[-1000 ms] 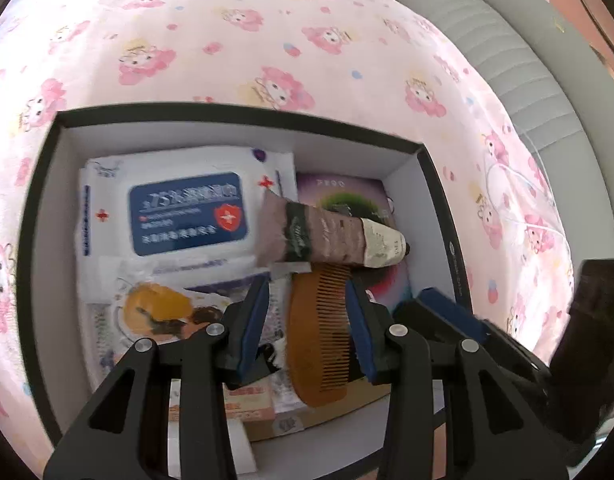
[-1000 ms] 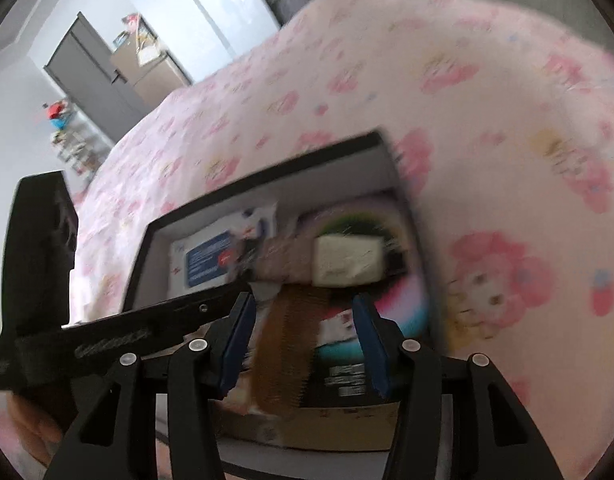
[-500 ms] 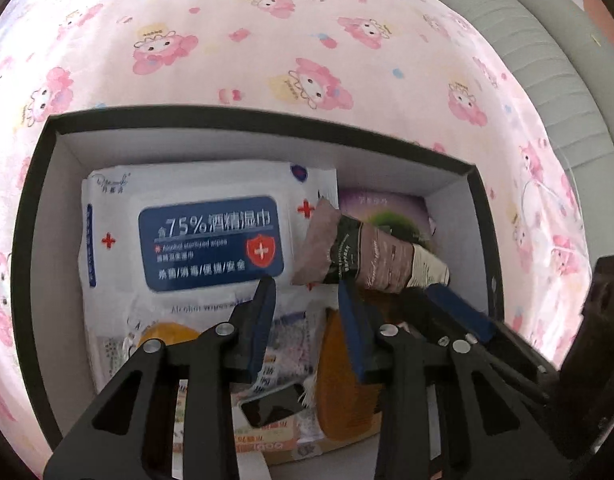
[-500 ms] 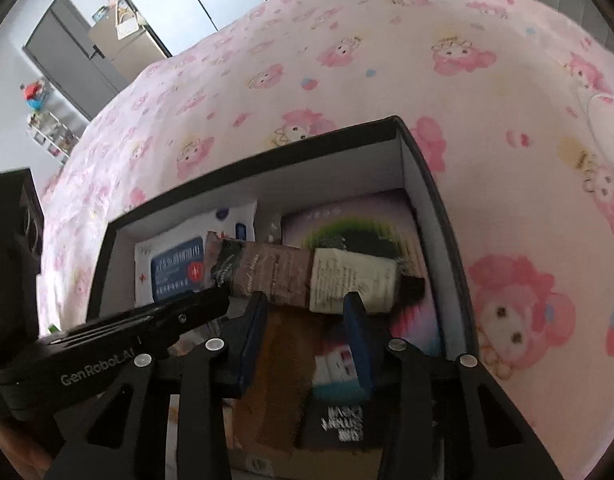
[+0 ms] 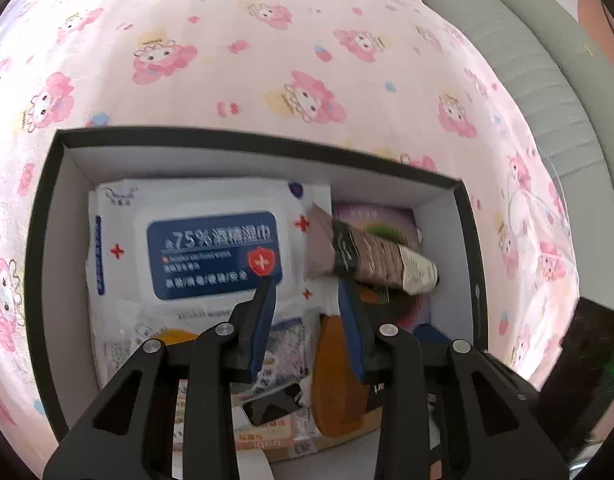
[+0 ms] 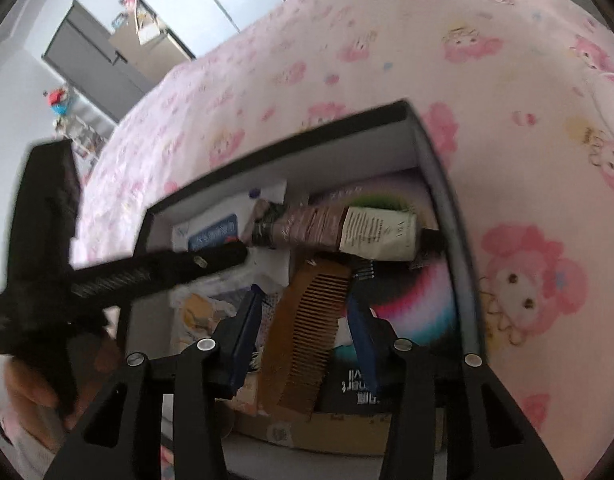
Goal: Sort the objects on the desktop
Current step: 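Lift the open left gripper out of the box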
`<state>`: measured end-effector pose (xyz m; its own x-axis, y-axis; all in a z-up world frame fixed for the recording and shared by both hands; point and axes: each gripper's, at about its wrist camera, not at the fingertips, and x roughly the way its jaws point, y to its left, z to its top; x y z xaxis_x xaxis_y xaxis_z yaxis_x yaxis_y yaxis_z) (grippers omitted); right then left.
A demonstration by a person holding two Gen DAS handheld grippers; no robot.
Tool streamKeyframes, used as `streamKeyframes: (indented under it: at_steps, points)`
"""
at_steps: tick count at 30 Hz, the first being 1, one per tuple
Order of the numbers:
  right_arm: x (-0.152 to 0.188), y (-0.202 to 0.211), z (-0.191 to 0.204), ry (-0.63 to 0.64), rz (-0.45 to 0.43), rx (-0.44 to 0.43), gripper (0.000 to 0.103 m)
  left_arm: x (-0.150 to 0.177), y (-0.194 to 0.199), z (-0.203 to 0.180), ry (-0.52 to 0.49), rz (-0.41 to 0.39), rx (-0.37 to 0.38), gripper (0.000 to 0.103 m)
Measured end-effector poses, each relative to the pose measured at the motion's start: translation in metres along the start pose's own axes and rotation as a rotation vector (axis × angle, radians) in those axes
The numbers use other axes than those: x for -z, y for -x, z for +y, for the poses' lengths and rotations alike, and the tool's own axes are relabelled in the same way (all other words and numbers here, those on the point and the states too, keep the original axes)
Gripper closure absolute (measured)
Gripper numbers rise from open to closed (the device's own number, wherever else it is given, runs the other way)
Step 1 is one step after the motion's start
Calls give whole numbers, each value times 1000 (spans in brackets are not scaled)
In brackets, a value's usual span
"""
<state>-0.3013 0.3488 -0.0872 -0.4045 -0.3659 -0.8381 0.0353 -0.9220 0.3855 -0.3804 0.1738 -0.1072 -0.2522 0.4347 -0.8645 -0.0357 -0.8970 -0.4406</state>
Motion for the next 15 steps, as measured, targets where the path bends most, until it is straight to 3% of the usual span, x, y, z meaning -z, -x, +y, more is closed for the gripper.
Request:
streamKeyframes:
  at_steps: [5,15]
  points:
    - [-10,-28,-6,-21,50,35,64,3,-4,2,8,0,-6,71]
    - [-14,-19,-7,-27,-36,53,65,8,-8,1,33,-17,-7,71]
